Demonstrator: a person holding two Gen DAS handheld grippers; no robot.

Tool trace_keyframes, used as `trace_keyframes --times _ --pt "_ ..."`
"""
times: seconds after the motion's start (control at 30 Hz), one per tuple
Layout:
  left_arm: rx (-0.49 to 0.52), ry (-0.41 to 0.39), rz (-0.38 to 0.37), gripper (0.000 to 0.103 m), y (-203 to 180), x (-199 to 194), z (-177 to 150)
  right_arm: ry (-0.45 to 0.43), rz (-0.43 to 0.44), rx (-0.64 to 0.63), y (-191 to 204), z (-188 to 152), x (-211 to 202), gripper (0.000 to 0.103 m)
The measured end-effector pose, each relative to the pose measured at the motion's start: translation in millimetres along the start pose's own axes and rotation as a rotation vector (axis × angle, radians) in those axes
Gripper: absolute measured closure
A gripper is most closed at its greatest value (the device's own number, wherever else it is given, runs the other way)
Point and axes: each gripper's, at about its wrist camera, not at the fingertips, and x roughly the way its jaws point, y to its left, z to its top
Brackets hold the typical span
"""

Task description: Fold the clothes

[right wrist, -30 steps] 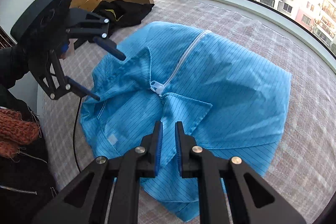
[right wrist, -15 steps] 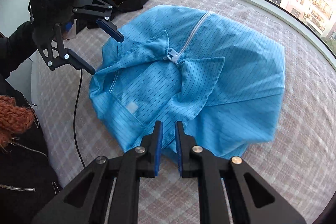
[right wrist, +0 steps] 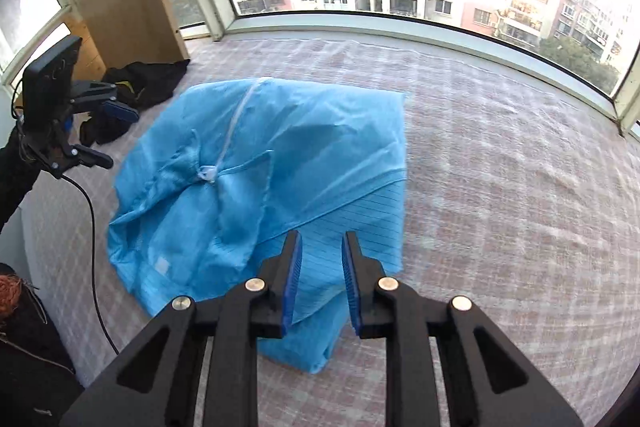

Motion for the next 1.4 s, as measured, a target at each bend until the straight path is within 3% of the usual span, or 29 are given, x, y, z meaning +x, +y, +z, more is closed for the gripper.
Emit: trace_keyframes --times 0.07,0.2,0.33,0.4,0.53,0.6,0.73,0.8,0.9,1.07,1.2,1.3,1.4 --pt "-0.067 -0.008 0.039 0.035 14.0 21.3 -2.1 0.037 0.003 0.032 -18.1 -3.5 14.7 0.082" --pt "-0.046 0.047 0.052 0.035 14.0 66.1 -5.7 0.135 0.041 0.038 -16.9 -21.0 44.2 0.082" --pt "-0.029 0.091 0.063 0.033 15.4 103.4 -7.7 0.16 0.072 -0.039 3.8 -31.4 38.4 0.079" --pt "-0.038 0.077 0.067 0.033 18.9 97.5 -2.4 0.161 0.06 -0.077 7.3 -28.1 26.8 0.079" --pt "-0.043 0.069 0.068 0.033 16.7 93.1 3.1 0.006 0.002 -0.057 -11.2 5.8 -6.2 0.077" --pt "-0.045 0.065 0.068 0.033 15.6 90.9 5.8 -0.031 -0.02 -0.041 -20.9 26.7 -6.6 0.077" --pt "-0.05 0.058 0.07 0.033 13.5 86.5 11.3 0.005 0.013 -0.014 -37.4 53.9 21.8 0.076" --pt "-0.053 0.054 0.07 0.031 12.4 84.3 14.1 0.046 -0.028 -0.021 -42.1 60.8 44.0 0.076" --pt "-0.05 0.089 0.112 0.03 17.1 94.9 15.2 0.064 -0.013 0.086 -56.9 65.9 73.5 0.076" --pt "-0.114 0.056 0.079 0.03 28.4 69.7 13.5 -0.01 0.02 0.085 -44.1 56.9 31.8 0.075" --pt "-0.111 0.016 0.047 0.03 17.6 32.2 3.1 -0.01 0.011 0.039 -23.4 30.8 8.3 0.065" --pt "-0.033 0.106 0.048 0.029 1.4 42.6 -15.2 0.041 0.013 0.016 -10.1 20.0 24.2 0.065" --pt "0.058 0.219 0.053 0.029 -15.7 60.0 -35.2 0.122 -0.04 -0.045 -8.1 5.3 43.7 0.065"
